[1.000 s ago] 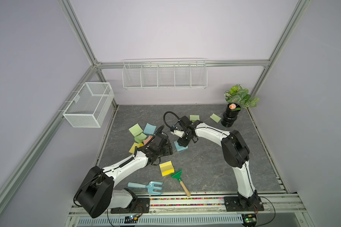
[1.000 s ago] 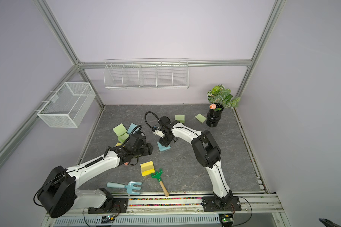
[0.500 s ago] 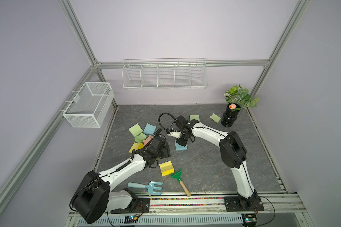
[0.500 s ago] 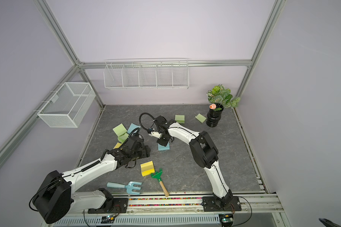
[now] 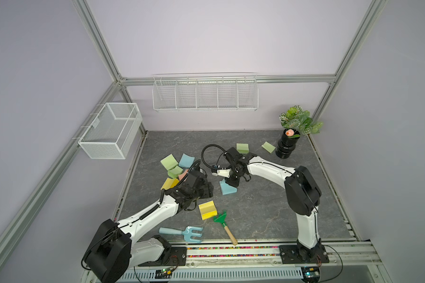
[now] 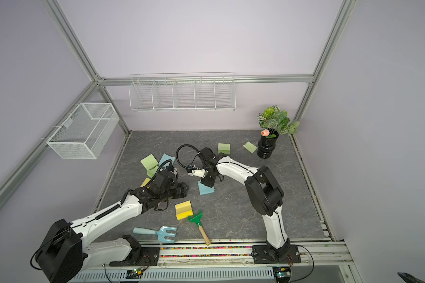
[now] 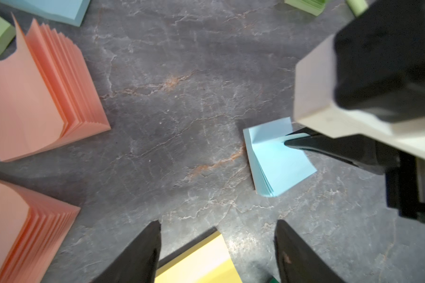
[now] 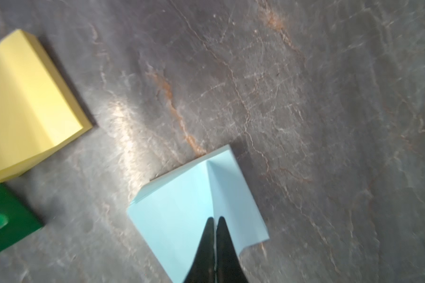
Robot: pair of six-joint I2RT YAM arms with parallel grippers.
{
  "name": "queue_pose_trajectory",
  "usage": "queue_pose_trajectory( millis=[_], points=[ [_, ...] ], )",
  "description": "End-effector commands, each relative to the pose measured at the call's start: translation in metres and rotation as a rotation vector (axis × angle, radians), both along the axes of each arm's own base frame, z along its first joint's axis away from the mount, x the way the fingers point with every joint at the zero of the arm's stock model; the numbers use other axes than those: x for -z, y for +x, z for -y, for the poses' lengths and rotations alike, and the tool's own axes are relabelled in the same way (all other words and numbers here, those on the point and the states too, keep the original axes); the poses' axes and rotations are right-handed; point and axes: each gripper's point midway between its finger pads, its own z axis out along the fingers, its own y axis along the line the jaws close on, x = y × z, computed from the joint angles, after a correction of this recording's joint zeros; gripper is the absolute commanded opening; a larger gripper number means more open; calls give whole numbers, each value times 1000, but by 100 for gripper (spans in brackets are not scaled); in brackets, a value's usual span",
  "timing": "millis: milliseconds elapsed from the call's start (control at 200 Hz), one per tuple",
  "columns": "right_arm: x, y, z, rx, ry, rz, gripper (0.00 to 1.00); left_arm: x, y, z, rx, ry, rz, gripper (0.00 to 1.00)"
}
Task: Tear off pages from different memo pads
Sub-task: Pick up the memo pad from the center of the board, then tear off the paper from the memo pad.
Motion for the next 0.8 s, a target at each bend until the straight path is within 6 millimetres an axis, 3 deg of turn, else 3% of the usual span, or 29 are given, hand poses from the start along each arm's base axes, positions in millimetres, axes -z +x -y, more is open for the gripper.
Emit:
queue_pose_trajectory(
  millis=[0, 225, 310, 600, 795],
  points=[
    [-45, -4, -8, -65, 166, 45, 6, -23, -4, 13, 91, -92, 84, 77],
    [-90, -34, -3, -121, 283, 38, 6, -63, -26, 42, 289, -302, 202, 82],
    [-106, -50, -1, -152, 327, 15, 7, -73, -31, 44, 314, -333, 226, 83],
    [-134, -95, 7, -236, 384, -79, 6, -93, -46, 47, 367, -431, 273, 92],
    [-154, -116, 7, -296, 450, -113, 7, -92, -46, 56, 393, -447, 241, 89]
  ],
)
